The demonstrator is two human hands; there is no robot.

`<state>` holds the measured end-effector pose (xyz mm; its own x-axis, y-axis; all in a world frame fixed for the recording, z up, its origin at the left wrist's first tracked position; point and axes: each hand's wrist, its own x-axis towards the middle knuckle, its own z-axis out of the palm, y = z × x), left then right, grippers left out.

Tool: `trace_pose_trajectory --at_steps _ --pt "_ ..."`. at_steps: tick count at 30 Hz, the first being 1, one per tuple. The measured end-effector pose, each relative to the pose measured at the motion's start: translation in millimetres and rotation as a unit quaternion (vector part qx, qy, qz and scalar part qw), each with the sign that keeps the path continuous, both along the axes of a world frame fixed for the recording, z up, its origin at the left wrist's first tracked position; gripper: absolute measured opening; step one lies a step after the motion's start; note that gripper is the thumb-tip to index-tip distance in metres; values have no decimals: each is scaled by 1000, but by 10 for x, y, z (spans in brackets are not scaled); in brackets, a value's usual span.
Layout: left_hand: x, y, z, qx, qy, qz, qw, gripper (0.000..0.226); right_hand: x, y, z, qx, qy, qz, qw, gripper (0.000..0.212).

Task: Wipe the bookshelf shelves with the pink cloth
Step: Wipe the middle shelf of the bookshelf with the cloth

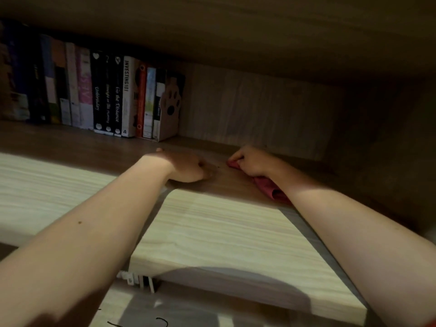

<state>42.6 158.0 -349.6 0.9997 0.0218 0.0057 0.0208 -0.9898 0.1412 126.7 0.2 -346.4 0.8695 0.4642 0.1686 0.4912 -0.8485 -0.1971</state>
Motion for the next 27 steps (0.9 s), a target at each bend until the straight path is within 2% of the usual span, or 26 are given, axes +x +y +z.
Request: trace_pose_trajectory --at_steps 5,9,12,16,18,21,24,27 --pt "46 86 33 -67 18 -15 997 63 -120 91 70 22 62 95 993 32" --pt "-6 135 62 -59 -18 13 998 80 2 -41 29 3 28 15 1000 35" --pt "-19 110 81 -66 3 10 998 72 -25 -11 -22 -2 4 6 1000 37" --pt "-7 64 111 -29 7 13 999 55 -159 111 60 18 44 95 994 35" --pt "7 74 100 -39 9 10 999 55 -117 80 69 22 54 79 995 36" --pt "46 134 75 -58 2 4 998 60 -31 71 17 14 18 23 999 37" --pt "88 147 59 -62 -2 2 998 55 -95 101 16 -6 4 59 998 37" --pt "103 141 61 -55 -6 -5 998 53 -143 64 79 9 46 102 994 36"
